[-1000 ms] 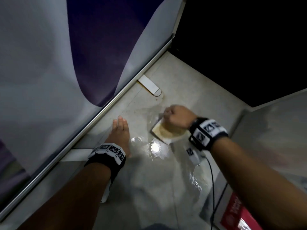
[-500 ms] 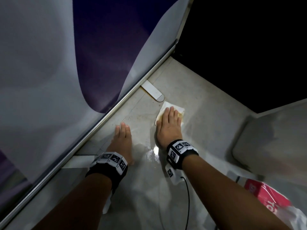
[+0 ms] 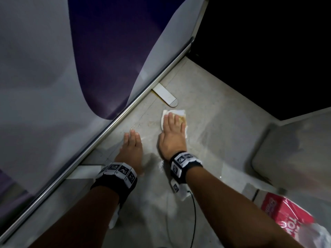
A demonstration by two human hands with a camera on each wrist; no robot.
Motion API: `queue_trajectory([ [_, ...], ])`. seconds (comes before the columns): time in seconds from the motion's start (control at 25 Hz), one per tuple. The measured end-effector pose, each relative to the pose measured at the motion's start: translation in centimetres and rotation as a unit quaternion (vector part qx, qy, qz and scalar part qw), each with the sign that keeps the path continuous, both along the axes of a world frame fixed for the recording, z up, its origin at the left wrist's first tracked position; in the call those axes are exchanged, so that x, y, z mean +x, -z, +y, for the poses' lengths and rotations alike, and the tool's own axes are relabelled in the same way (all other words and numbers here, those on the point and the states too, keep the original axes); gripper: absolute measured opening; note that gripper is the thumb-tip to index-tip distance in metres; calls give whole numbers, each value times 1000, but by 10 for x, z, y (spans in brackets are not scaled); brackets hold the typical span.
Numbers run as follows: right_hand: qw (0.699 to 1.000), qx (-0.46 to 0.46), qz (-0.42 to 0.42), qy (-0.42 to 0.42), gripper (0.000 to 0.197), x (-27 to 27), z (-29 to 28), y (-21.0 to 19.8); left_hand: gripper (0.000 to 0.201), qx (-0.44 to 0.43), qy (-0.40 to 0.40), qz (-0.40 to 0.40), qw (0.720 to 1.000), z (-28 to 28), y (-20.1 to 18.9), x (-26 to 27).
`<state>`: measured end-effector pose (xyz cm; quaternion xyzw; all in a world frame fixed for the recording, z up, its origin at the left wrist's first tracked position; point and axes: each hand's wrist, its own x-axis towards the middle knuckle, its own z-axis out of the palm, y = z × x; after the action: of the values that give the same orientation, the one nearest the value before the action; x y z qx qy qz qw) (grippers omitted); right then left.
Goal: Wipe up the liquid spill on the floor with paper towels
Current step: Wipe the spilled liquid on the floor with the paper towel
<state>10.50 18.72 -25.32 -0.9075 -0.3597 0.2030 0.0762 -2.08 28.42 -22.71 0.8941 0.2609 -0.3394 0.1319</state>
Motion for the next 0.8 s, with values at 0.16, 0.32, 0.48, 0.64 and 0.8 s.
queue_trajectory([
  [0.16,993,30,16,-110,74,-35,-30,-5,125,-18,-25,-14,999,0,-9,-2],
  [0.32,975,49,19,-214,72,-89,-108,-2,124,-27,-46,-24,998,-3,-15,-1],
  [0.48,951,32,30,-307,74,-80,-176,-6,136,-39,-52,-12,998,-4,-21,-1],
  [0.64,993,26,16,-112,68,-4,-168,-8,138,-34,-47,-13,998,-4,-23,-1],
  [0.8,998,2,2,65,66,63,-75,-7,135,-30,-47,-7,998,-4,-23,-2],
])
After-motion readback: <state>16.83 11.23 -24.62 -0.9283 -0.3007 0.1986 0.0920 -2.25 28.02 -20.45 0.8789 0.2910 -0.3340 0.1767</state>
